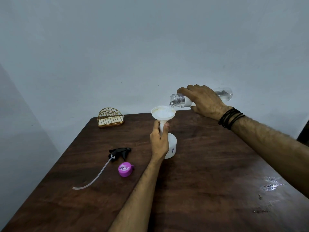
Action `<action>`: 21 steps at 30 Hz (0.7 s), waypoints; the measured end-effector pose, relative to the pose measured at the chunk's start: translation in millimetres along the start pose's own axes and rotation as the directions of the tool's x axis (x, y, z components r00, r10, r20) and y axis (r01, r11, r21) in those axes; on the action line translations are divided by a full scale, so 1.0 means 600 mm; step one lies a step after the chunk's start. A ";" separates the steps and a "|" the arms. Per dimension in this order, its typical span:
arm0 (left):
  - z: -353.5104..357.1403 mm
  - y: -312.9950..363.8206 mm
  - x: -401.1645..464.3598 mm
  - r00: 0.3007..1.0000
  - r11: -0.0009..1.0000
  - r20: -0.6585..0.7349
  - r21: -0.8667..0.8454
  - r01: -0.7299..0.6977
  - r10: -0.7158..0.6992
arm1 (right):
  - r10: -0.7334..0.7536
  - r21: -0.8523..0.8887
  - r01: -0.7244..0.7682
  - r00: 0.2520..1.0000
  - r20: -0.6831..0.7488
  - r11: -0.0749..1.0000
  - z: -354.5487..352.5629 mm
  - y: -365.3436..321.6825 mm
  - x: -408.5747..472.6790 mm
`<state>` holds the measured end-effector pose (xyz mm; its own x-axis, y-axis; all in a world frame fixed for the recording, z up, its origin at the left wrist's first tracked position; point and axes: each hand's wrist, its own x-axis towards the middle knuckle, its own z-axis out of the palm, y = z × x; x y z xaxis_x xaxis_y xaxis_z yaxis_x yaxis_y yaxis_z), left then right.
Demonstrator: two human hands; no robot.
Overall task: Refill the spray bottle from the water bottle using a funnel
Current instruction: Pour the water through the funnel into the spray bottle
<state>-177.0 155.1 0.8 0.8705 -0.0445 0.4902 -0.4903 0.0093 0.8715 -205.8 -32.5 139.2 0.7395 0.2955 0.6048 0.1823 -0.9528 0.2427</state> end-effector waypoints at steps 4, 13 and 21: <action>0.000 0.000 0.000 1.000 1.000 -0.002 0.001 -0.005 0.005 | -0.002 -0.007 0.002 1.000 0.001 1.000 -0.001 0.001 0.000; 0.000 0.005 -0.001 1.000 1.000 0.000 -0.008 0.006 -0.006 | -0.020 -0.029 0.020 1.000 0.003 0.999 0.000 0.001 0.002; -0.001 0.006 -0.001 1.000 1.000 0.004 -0.007 0.004 -0.004 | -0.029 -0.055 0.030 0.999 0.018 0.998 0.000 0.002 0.006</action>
<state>-179.5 155.9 3.7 0.8721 -0.0481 0.4869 -0.4868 0.0161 0.8734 -203.1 -32.3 141.7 0.7456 0.3219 0.5834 0.1684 -0.9382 0.3025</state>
